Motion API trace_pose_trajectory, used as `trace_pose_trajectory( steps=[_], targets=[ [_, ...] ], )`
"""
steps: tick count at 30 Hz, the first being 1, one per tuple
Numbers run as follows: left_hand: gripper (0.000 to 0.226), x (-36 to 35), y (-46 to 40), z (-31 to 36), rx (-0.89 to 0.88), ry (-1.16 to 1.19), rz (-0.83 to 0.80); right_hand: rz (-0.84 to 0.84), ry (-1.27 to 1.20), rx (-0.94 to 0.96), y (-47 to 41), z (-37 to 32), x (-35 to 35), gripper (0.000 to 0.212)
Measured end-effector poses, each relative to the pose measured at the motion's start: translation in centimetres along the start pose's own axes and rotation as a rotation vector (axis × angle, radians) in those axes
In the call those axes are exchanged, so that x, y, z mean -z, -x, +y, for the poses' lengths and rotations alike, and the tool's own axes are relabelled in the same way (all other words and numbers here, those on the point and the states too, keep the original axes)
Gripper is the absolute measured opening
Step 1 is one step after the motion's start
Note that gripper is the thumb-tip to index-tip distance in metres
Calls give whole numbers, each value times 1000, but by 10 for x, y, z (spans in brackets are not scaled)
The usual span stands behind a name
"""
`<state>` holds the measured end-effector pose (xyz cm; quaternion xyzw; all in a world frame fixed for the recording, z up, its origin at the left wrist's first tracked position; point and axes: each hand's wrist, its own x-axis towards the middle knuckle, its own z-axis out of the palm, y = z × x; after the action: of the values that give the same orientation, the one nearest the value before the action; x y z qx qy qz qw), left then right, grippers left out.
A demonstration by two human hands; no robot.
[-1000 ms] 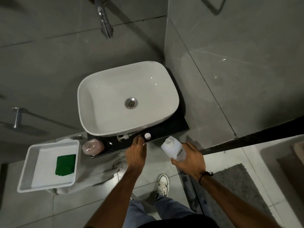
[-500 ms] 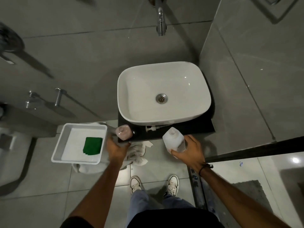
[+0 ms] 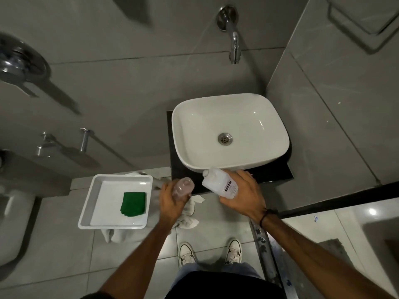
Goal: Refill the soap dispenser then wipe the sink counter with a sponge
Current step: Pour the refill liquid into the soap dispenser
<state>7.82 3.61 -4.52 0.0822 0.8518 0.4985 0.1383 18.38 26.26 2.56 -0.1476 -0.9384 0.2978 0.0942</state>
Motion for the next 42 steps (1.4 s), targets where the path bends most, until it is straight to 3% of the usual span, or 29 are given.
trace_pose_trajectory(
  steps=[13,29,42],
  targets=[
    [56,39,-1,9,-64,49,72,-210,462,233,-46,-56,-2,79],
    [57,46,-12,8,-152,5,76,-266,582,232,-59,-73,10,82],
    [58,44,-5,28,-94,15,55,-271,704,279,-63,-79,23,83]
  ],
)
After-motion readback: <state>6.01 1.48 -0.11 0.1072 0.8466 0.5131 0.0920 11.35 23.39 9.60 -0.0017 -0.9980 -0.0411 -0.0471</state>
